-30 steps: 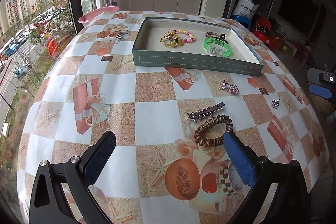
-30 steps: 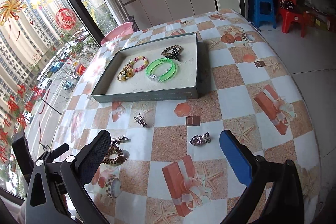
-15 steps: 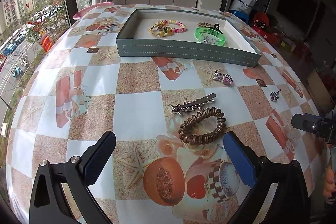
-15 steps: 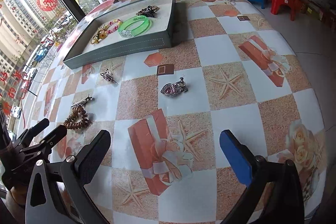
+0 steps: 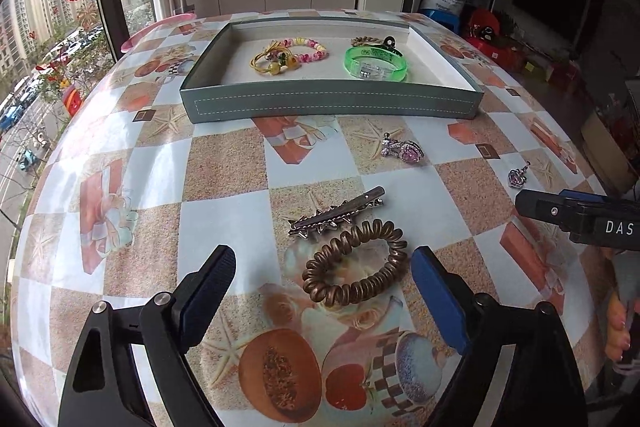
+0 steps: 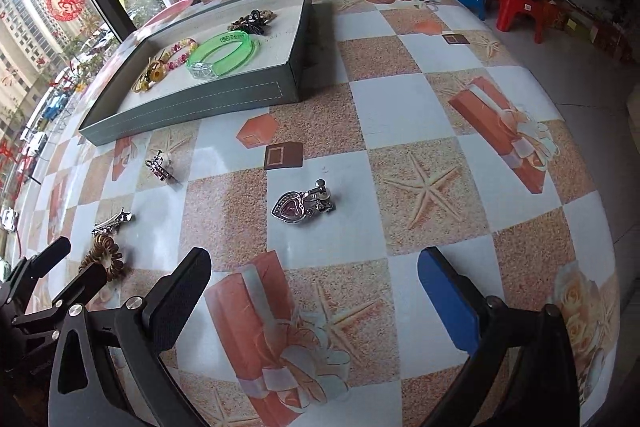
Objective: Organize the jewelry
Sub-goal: 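Lift both open tools out of the tray back over the table, then grasp the silver heart pendant with the right tool while the left tool grasps the brown coiled hair tie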
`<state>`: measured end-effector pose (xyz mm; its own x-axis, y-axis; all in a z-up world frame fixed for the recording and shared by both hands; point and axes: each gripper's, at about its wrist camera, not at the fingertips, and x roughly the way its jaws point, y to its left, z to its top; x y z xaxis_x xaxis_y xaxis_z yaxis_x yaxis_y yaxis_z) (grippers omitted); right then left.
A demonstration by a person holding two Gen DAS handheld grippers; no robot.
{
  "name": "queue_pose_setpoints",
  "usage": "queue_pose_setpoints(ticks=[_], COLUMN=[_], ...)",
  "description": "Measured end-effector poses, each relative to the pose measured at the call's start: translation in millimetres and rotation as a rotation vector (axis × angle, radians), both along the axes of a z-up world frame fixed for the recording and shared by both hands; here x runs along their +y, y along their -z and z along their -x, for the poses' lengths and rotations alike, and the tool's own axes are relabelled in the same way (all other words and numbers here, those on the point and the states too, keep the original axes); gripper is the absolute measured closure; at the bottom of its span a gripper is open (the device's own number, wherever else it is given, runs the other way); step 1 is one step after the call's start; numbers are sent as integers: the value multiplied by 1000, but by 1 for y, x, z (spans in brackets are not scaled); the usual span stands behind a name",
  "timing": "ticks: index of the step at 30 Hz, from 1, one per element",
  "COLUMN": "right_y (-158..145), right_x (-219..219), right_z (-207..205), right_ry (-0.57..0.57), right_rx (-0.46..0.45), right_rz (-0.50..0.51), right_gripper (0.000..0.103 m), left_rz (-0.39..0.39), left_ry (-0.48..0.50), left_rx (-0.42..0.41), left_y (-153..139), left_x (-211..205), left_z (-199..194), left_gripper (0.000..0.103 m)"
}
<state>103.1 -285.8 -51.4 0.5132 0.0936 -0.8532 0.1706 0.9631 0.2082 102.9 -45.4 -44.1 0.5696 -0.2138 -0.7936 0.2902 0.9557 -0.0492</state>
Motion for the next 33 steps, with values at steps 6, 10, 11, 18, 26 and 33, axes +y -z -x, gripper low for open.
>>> queue_pose_setpoints(ticks=[6, 10, 11, 18, 26, 33], right_y=[0, 1, 1, -1, -3, -6], right_x=[12, 21, 23, 30, 31, 23], right_z=[-19, -28, -29, -29, -23, -11], right_ry=[-17, -34, -40, -67, -71, -92], right_rx=[-15, -20, -21, -42, -62, -79], right_rz=[79, 148, 168, 185, 162, 61], right_gripper=[11, 20, 23, 52, 72, 93], left_rz=[-12, -24, -27, -48, -1, 57], left_ry=[22, 23, 25, 47, 42, 29], left_rx=[-8, 22, 19, 8, 0, -2], left_y=[0, 6, 6, 7, 4, -3], left_x=[-10, -13, -14, -19, -9, 4], left_z=[-1, -3, -2, 2, 5, 10], left_gripper=[10, 21, 22, 43, 68, 68])
